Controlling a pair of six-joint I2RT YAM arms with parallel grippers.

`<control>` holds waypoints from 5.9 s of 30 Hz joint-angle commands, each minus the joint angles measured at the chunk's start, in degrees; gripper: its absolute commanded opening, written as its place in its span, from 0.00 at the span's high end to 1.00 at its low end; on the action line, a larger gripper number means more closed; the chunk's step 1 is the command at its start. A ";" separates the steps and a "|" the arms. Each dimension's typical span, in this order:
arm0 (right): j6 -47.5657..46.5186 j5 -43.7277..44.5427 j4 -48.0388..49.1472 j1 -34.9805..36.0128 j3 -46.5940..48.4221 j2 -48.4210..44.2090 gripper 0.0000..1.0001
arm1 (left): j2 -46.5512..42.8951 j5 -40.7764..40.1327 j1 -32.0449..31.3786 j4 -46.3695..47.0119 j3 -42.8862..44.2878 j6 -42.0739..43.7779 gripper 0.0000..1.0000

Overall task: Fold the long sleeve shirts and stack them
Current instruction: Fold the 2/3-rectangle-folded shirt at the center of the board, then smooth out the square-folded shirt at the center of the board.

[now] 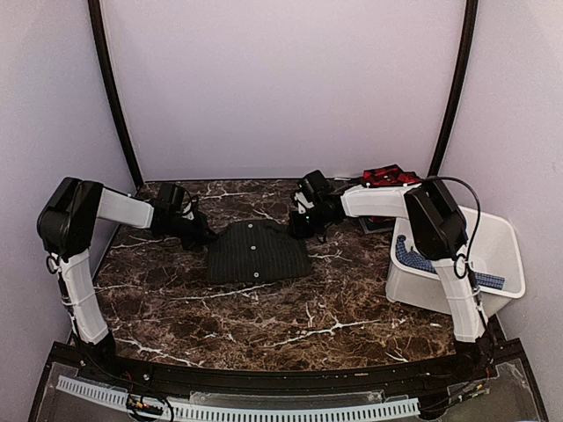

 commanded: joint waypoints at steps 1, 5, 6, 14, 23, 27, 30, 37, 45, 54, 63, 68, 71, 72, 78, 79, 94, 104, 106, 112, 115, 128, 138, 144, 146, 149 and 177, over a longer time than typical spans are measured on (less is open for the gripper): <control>-1.42 2.08 2.23 5.13 -11.65 -11.03 1.00 | -15.00 -2.34 -3.18 -0.35 -10.83 -1.80 1.00; -0.80 3.88 4.44 8.01 -23.54 -19.65 1.00 | -27.84 -7.87 -8.05 -2.77 -21.04 -4.59 1.00; -0.67 4.43 4.94 8.55 -25.75 -21.59 1.00 | -29.72 -9.32 -8.62 -4.18 -22.39 -5.75 1.00; -2.95 8.09 5.01 8.98 -32.45 -29.87 1.00 | -40.78 -12.63 -10.17 -4.51 -29.38 -5.55 1.00; -3.03 11.02 5.71 7.22 -33.85 -31.08 1.00 | -33.96 -11.31 -9.50 -3.42 -24.76 -3.44 1.00; -3.33 10.01 6.91 5.05 -32.27 -28.76 1.00 | -29.73 -9.90 -7.05 -1.22 -22.41 -2.11 1.00; -3.80 10.04 4.80 4.65 -28.86 -26.50 0.83 | -23.96 -9.01 -5.18 -0.17 -19.56 0.26 0.87; -4.80 12.45 0.68 5.43 -25.85 -28.56 0.59 | -22.86 -10.91 -4.15 -3.74 -13.91 3.70 0.47; -5.28 10.99 -0.84 11.25 -23.60 -26.37 0.67 | -29.77 -14.80 -8.51 -9.08 -14.16 3.46 0.59; -4.77 12.06 -0.96 11.82 -20.45 -20.61 0.71 | -24.01 -6.57 -19.04 -4.81 -12.77 0.28 0.77; -4.57 10.69 0.21 7.92 -18.35 -15.41 0.73 | -14.87 -7.39 -22.25 -1.45 -7.13 0.55 0.78; -4.43 10.05 -0.70 5.51 -14.65 -10.99 0.73 | -8.22 -10.00 -20.58 -3.90 -1.61 1.54 0.78; -4.64 10.09 -2.74 4.92 -12.82 -8.78 0.73 | -5.44 -9.90 -19.48 -3.80 0.85 1.58 0.78; -4.66 10.05 -2.84 4.72 -12.79 -8.58 0.73 | -4.98 -9.87 -19.07 -4.35 1.39 1.78 0.78; -5.17 11.20 -3.65 4.36 -12.73 -10.20 0.72 | -6.20 -10.54 -18.56 -8.59 4.57 4.05 0.78; -5.41 11.53 -4.32 4.38 -12.44 -10.51 0.72 | -7.83 -10.69 -18.58 -8.95 4.31 4.28 0.78; -6.18 12.08 -7.02 4.54 -9.36 -12.87 0.70 | -22.63 3.14 -26.40 -9.77 -13.45 2.93 0.76; -6.22 13.34 -8.35 6.88 -10.15 -16.61 0.69 | -18.39 0.36 -28.40 -13.96 -16.38 3.90 0.77; -6.56 13.19 -8.69 8.13 -10.71 -17.65 0.69 | -18.73 -0.62 -28.45 -15.09 -16.23 4.06 0.76; -6.26 10.08 -9.10 12.55 -14.76 -21.61 0.68 | -22.75 -3.25 -28.39 -17.16 -15.48 2.80 0.74; -5.87 7.47 -8.85 15.26 -17.94 -23.50 0.68 | -26.01 -5.52 -28.38 -18.06 -16.15 1.01 0.73; -2.05 6.17 -7.82 18.03 -34.64 -30.44 0.67 | -30.76 -6.80 -28.27 -22.16 -24.48 -1.28 0.73; 1.16 6.37 -6.67 18.03 -41.90 -33.67 0.67 | -33.68 -10.04 -27.85 -25.12 -25.31 -2.63 0.74; 1.13 8.13 -7.58 17.82 -42.17 -35.48 0.66 | -41.57 -14.82 -23.00 -29.08 -25.04 -4.49 0.70; 0.98 8.72 -7.57 17.62 -42.04 -36.26 0.65 | -44.23 -15.09 -20.12 -28.48 -26.39 -5.12 0.68; 0.71 9.58 -7.71 17.02 -41.49 -37.15 0.62 | -46.10 -13.07 -17.29 -24.78 -28.77 -5.41 0.65; -2.59 14.70 -2.85 9.77 -39.97 -45.20 0.45 | -25.70 -7.93 -15.73 -12.86 -27.79 -6.26 0.54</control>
